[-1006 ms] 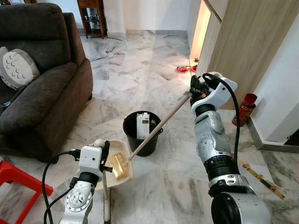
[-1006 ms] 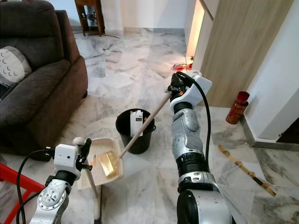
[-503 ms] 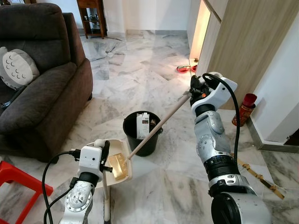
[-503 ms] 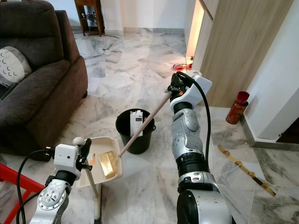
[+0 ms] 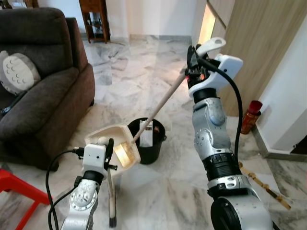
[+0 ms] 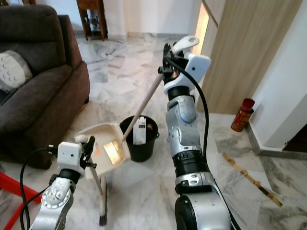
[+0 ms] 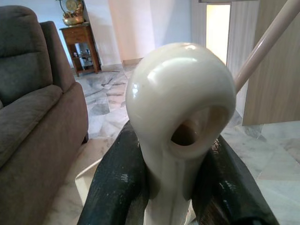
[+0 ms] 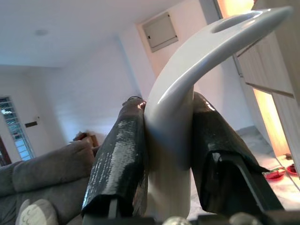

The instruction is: Sweep floor

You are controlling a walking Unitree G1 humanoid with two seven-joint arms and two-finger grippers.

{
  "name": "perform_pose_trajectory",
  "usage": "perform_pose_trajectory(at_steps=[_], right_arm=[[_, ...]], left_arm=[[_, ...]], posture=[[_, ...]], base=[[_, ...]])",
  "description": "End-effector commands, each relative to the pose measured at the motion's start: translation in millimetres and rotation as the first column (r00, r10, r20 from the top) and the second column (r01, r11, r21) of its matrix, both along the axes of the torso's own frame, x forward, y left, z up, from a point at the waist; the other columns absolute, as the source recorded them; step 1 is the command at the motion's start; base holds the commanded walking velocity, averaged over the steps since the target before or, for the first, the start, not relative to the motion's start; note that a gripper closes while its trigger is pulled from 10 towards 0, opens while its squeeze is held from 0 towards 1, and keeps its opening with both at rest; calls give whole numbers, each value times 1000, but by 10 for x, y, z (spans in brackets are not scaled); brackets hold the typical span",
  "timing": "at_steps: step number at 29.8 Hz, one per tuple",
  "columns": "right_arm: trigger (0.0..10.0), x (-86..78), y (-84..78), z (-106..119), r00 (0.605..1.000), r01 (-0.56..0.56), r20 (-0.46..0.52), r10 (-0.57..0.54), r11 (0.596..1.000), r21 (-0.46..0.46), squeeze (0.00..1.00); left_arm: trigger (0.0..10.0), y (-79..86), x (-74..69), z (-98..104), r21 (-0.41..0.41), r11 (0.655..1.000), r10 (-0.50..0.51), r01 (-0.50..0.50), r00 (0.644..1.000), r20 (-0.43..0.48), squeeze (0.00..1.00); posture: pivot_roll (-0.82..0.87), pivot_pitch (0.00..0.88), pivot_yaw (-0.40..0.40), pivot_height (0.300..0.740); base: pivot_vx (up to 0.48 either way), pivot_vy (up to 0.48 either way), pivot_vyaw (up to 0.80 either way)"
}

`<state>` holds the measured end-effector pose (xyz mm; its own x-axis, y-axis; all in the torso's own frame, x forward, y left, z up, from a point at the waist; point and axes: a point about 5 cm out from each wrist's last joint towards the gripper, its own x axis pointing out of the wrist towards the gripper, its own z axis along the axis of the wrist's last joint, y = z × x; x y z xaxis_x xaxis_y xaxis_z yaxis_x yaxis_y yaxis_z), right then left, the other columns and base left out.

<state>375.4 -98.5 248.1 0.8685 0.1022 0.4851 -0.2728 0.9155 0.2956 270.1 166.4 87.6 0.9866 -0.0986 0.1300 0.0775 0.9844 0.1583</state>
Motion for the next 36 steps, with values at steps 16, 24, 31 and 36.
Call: perform_pose_trajectory(at_steps=[16, 24, 31, 36], right_arm=[[10000, -53, 12, 207, 996, 5, 86, -8, 1000, 30, 0], [10000, -55, 17, 211, 996, 5, 85, -7, 999, 33, 0], [10000, -58, 21, 213, 996, 0, 85, -3, 999, 35, 0], [10000, -61, 34, 215, 996, -4, 85, 1, 999, 33, 0]], left_arm=[[10000, 22, 39, 91, 2, 1000, 14, -14, 999, 46, 0], [10000, 28, 41, 98, 2, 1000, 16, -17, 999, 49, 0], [10000, 30, 43, 105, 3, 1000, 19, -19, 998, 54, 0], [10000, 36, 48, 114, 2, 1000, 20, -20, 998, 57, 0]], posture=[[21, 0, 0, 740], [21, 0, 0, 740], [22, 0, -2, 740], [24, 0, -3, 740]], base=[[306, 0, 0], [346, 0, 0], [347, 0, 0], [349, 0, 0]])
